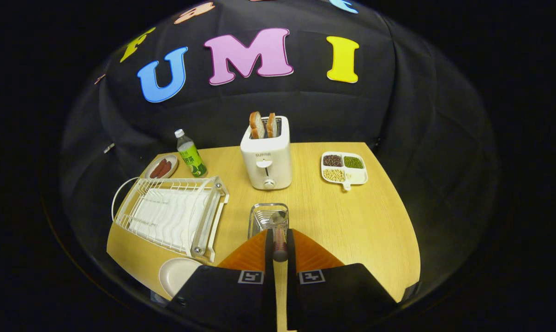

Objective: Take the plate from the dish rack, then take the spoon from the basket and place it into the plate.

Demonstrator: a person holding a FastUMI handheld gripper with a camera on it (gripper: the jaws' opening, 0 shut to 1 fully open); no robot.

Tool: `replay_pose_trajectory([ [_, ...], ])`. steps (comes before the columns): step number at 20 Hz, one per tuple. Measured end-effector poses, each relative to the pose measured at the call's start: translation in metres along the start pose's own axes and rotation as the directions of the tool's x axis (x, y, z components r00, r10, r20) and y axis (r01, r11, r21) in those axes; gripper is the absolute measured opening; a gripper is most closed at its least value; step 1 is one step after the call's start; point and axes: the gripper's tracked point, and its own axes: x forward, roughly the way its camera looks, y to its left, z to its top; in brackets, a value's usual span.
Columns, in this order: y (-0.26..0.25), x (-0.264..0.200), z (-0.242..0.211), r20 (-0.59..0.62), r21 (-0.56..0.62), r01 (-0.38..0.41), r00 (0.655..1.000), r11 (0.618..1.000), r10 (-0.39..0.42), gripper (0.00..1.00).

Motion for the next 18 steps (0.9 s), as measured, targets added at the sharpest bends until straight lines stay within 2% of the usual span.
replay_pose_trajectory([
  [4,0.025,-0.050,0.025,0.093,-0.003,-0.046,0.995,0.999,0.046,0.13],
  [8,0.073,-0.098,0.020,0.109,-0.031,-0.148,0.983,0.989,0.150,0.13],
  [12,0.116,-0.125,-0.024,0.024,-0.058,-0.239,0.970,0.969,0.241,0.13],
  [18,0.158,-0.104,-0.118,-0.146,-0.039,-0.297,0.946,0.954,0.288,0.13],
])
